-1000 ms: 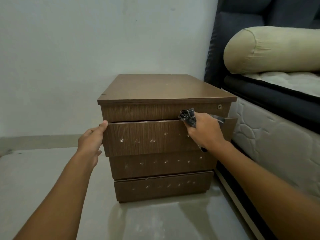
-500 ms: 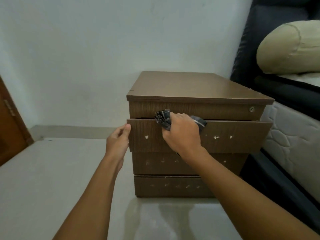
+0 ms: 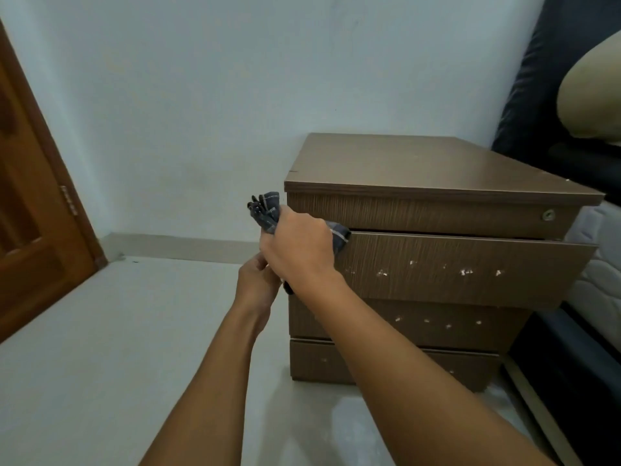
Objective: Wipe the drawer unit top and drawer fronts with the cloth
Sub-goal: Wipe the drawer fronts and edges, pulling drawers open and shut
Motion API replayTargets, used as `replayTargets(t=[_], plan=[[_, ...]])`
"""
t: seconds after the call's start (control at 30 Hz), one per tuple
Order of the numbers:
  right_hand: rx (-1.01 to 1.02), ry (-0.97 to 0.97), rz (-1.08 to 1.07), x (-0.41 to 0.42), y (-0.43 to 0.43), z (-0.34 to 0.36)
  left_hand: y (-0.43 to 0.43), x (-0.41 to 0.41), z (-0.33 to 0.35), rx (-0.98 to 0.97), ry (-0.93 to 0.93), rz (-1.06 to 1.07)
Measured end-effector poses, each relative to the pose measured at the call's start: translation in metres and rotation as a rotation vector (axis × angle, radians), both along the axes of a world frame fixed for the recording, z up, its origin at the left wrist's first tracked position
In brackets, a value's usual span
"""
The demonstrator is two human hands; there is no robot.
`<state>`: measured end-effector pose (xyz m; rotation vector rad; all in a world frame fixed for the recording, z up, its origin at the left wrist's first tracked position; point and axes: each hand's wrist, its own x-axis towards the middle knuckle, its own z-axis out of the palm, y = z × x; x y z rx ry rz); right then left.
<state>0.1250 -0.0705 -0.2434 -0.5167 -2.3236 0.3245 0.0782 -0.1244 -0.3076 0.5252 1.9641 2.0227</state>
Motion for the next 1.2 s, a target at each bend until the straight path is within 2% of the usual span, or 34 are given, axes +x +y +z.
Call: replayTargets(t=[0.1,0.17,0.37,0.5,0.67,0.93,1.2], plan=[[-0.132,-0.005,0.07,-0.013,-0.013,0.007,-0.002,-0.003,-0.004,0.083,-0.081,0.001],[-0.246,0.009,0.154,-0.018,-0.017,0.013,-0.003,-0.005,-0.008,0.065,-0.088,-0.016],[-0.961,0.267,0.321,-0.018,-0.013,0.016,0.002,-0.013,-0.016,-0.037,-0.133,-0.013],[-1.172,0.431,0.349,-0.001,0.004,0.021,0.0,-0.007,-0.015,0.09,-0.153,-0.011],[-1.117,0.545,0.368,0.038,0.032,0.045,0.005,-0.006,-0.02,0.111,-0.117,0.004],[-0.84,0.571,0.253,0.093,0.054,0.025,0.032,0.005,-0.017,0.078,-0.085,0.234],[-0.688,0.773,-0.172,0.138,0.081,-0.04,0.048,0.016,-0.02,0.088,-0.138,0.357]])
